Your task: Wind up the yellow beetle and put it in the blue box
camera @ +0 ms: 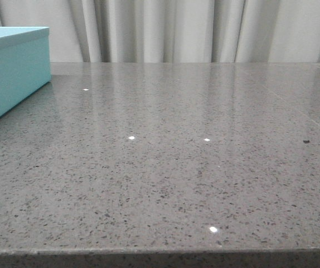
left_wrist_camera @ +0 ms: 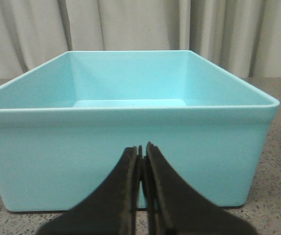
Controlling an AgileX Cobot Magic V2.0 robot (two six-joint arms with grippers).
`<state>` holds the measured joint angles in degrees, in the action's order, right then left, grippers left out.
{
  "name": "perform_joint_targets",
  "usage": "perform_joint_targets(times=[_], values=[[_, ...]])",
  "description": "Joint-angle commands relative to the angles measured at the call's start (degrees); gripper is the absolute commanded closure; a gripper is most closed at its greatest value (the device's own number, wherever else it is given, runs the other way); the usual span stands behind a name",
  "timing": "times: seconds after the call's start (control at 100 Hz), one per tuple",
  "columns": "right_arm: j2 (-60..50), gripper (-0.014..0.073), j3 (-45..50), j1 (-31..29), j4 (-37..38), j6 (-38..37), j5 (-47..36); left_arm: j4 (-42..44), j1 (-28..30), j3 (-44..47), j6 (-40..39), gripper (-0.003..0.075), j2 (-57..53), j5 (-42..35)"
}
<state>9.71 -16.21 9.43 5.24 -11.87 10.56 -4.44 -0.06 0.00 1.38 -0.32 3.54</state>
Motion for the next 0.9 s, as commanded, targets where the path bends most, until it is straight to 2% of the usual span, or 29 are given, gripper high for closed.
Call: perform_joint_targets(times=[0.0,0.08,0.18,0.29,0.39,0.55,0.63,0.89], values=[[-0.5,0.0662,1.9,-2.6,1.0,1.6,-15.8,-0.4,-0.5,1.2,-0.5,0.0739,-1.9,-4.4],[-2.4,0.0662,5.6,-4.4,1.3,1.6,-20.6,-0.4,-0.5,1.2,-0.5,0.0739,-1.9,-4.4],[-4.6,0.0662,9.6,-5.7,1.4,1.6,-20.9,-0.4,-0.5,1.2,-0.5,0.0739,-1.9,-4.4],[-6.6,0.0662,13.1,-6.7,1.3,3.5,-19.4,-0.4,-0.5,1.2,-0.5,0.0738,-1.9,-4.4],[-8.4,0.0662,14.5,-6.8,-1.9,5.5,-16.2,-0.4,-0.5,1.2,-0.5,0.0739,-1.9,-4.4],[-9.4,0.0662,17.0,-7.1,-2.5,5.5,-14.6,-0.4,-0.5,1.2,-0.5,0.0739,-1.9,-4.4],[-11.7,0.0662,17.0,-7.1,-2.3,5.5,-10.6,-0.4,-0.5,1.2,-0.5,0.0738,-1.9,-4.4],[-11.6,0.0662,17.0,-7.1,-2.3,5.5,-9.8,-0.4,-0.5,1.2,-0.5,0.0739,-1.9,-4.4]])
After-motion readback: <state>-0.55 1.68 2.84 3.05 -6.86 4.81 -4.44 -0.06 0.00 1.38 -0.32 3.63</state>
